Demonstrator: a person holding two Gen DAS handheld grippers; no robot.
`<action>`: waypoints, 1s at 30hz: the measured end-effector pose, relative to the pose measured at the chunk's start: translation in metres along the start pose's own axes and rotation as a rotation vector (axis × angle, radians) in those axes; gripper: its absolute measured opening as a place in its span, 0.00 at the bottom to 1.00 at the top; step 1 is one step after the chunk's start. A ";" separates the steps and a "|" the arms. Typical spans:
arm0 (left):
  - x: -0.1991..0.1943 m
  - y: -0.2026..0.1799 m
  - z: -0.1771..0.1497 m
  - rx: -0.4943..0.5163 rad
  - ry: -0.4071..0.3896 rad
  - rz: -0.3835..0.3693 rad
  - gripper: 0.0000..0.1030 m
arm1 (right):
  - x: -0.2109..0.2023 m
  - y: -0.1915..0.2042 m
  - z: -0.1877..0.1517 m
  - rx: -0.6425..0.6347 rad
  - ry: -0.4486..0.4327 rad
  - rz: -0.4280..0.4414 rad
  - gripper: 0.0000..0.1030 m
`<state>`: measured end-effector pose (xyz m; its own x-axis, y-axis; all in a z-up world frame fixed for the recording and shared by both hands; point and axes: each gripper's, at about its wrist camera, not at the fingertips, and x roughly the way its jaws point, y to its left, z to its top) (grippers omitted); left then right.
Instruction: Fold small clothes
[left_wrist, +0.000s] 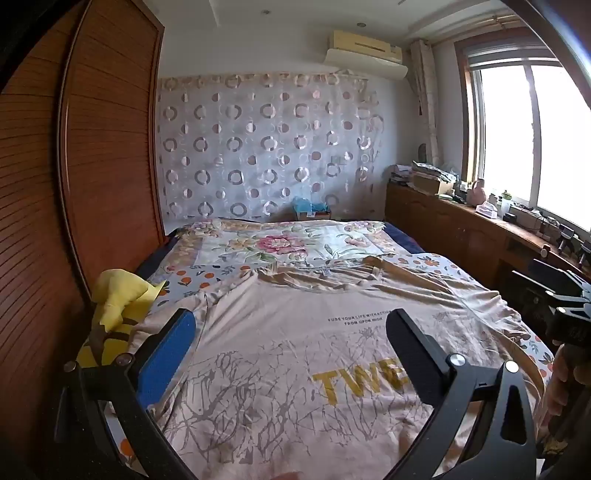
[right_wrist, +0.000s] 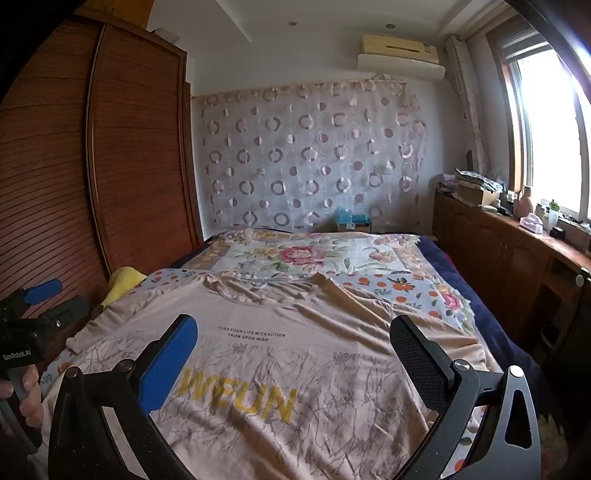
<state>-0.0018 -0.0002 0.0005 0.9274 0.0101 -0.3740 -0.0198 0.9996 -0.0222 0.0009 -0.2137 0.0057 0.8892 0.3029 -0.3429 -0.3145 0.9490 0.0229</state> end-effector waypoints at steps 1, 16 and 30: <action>0.000 0.000 0.000 0.000 0.004 0.000 1.00 | 0.000 0.000 0.000 0.000 0.001 -0.001 1.00; 0.000 0.002 0.002 -0.003 0.014 -0.004 1.00 | -0.001 0.000 -0.001 -0.001 -0.009 0.001 1.00; 0.001 0.003 0.003 -0.001 0.013 -0.003 1.00 | -0.001 0.002 -0.001 0.001 -0.006 0.006 1.00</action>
<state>0.0005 0.0033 0.0031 0.9224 0.0070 -0.3862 -0.0178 0.9995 -0.0246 -0.0005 -0.2126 0.0055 0.8895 0.3089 -0.3367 -0.3194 0.9473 0.0255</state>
